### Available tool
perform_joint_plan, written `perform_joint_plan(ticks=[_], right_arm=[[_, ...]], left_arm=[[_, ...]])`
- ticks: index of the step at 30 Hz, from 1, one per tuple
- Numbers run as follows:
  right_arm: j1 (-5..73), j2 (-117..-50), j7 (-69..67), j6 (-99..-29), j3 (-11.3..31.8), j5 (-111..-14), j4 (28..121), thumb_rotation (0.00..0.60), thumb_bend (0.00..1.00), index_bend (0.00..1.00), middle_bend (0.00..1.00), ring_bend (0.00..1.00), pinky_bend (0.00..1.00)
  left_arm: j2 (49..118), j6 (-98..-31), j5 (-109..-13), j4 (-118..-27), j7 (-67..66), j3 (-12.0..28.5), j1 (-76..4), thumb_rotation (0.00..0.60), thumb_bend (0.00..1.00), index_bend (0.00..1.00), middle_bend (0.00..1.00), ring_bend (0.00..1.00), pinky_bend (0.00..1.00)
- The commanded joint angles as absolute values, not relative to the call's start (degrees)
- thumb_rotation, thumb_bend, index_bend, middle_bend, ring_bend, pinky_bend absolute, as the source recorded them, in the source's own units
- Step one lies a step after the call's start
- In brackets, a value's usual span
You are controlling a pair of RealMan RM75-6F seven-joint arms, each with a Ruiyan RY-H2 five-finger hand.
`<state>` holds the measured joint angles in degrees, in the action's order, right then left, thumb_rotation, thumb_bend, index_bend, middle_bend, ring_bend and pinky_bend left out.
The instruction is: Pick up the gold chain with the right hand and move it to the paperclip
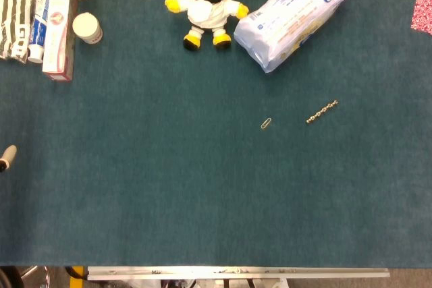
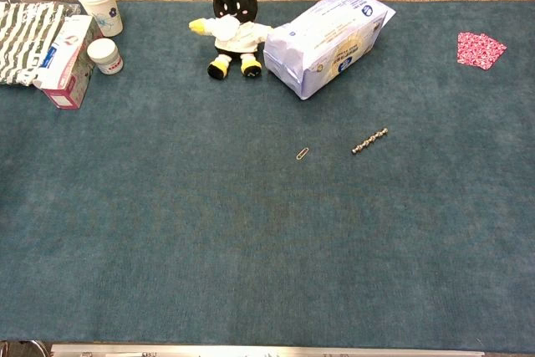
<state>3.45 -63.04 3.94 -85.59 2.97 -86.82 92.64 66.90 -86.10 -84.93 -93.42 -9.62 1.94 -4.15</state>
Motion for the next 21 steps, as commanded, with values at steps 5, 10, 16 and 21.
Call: perform_joint_plan(ticks=[5, 10, 16, 21], right_arm=[[3.59, -62.53, 4.33, -85.77, 3.02, -87.38, 93.48, 0.600, 0.29, 0.22, 0.31, 0.18, 0.26], [4.12, -61.50, 3.84, -85.86, 3.25, -88.43, 94.76, 0.600, 0.29, 0.22, 0.31, 0.18, 0.26], [5.56, -60.45, 6.28, -85.13, 3.96, -89.49, 96.06, 0.600, 0.29, 0.22, 0.36, 0.32, 0.43], [8.18, -59.28, 6.81, -83.07, 4.95, -90.86, 97.69, 0.600, 0.20, 0.22, 0.53, 0.57, 0.77]], left_arm=[[66.71, -86.13, -84.93, -93.20, -9.26, 1.92, -4.04, 0.600, 0.18, 0.00, 0.10, 0.04, 0.00], [66.33, -86.80, -85.48, -93.19, -8.82, 1.87, -3.79, 0.600, 0.18, 0.00, 0.10, 0.04, 0.00], [65.95, -86.76, -85.58, -93.02, -8.49, 1.82, -3.74, 0.600, 0.18, 0.00, 0.10, 0.04, 0.00], [66.02, -86.76, -85.99, -93.14, -8.48, 1.95, -3.98, 0.600, 0.18, 0.00, 0.10, 0.04, 0.00]])
